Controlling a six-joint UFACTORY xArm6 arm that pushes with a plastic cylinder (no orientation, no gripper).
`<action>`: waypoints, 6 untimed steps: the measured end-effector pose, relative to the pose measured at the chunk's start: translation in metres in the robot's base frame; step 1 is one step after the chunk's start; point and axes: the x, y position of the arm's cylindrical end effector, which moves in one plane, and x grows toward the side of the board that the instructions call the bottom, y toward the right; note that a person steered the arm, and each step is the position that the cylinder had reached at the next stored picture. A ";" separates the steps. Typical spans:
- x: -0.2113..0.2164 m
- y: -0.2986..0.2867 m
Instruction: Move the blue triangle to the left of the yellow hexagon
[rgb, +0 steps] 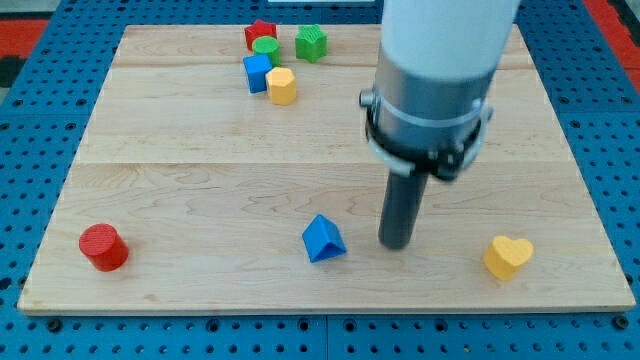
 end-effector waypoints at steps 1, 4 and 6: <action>0.018 -0.032; -0.046 -0.169; -0.014 -0.118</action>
